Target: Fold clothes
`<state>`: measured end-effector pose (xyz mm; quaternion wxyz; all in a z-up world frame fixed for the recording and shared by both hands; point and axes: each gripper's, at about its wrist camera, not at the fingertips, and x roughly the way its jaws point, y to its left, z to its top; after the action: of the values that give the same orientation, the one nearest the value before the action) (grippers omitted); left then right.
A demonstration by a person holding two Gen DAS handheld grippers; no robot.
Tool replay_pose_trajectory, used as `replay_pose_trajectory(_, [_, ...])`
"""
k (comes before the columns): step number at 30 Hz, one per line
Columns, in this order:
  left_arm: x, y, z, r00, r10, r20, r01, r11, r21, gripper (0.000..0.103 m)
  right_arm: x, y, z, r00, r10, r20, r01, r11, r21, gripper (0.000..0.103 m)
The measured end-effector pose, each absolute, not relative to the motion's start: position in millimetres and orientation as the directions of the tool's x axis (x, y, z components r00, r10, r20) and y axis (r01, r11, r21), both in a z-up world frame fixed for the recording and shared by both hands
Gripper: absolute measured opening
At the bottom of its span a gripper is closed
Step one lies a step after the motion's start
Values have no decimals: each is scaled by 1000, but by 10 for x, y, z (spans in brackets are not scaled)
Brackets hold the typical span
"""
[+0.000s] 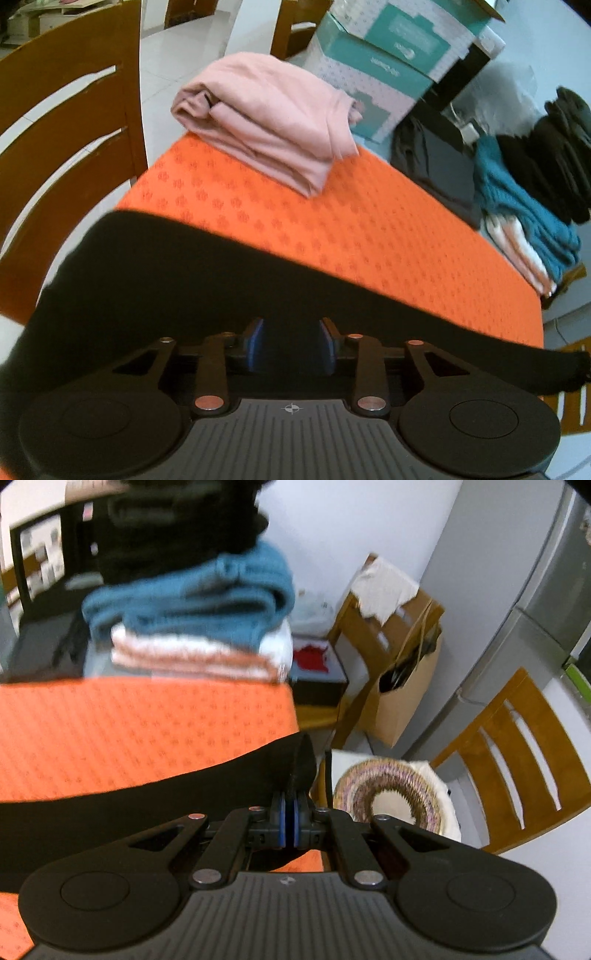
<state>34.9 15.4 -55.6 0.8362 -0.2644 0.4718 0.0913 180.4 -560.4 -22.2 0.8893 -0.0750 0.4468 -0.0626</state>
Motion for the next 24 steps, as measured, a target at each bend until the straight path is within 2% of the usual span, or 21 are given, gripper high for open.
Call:
replay_pose_trajectory(5, [175, 96, -559, 528, -84, -845, -407, 848, -339, 45, 1946, -5605, -579, 548, -171, -819, 23, 982, -189, 7])
replay_pose_trajectory(7, [107, 78, -537, 532, -77, -843, -405, 851, -334, 47, 1954, -5607, -611, 543, -169, -823, 17, 982, -190, 15])
replay_pose_trajectory(9, [44, 64, -514, 540, -74, -839, -402, 852, -334, 49, 1916, -5617, -583, 550, -158, -820, 13, 984, -180, 23])
replay_pose_trajectory(15, [-137, -6, -478, 546, -77, -834, -393, 856, -336, 56, 1601, -5768, -380, 569, -93, -817, 29, 995, -93, 36])
replay_pose_trajectory(20, [-268, -121, -465, 538, -76, -840, -369, 875, -315, 60, 1217, -5892, -307, 564, -57, -824, 42, 998, -41, 43])
replay_pose_trajectory(24, [-337, -207, -482, 522, -79, -849, -347, 890, -296, 64, 874, -5987, -328, 554, -46, -831, 62, 998, -14, 45])
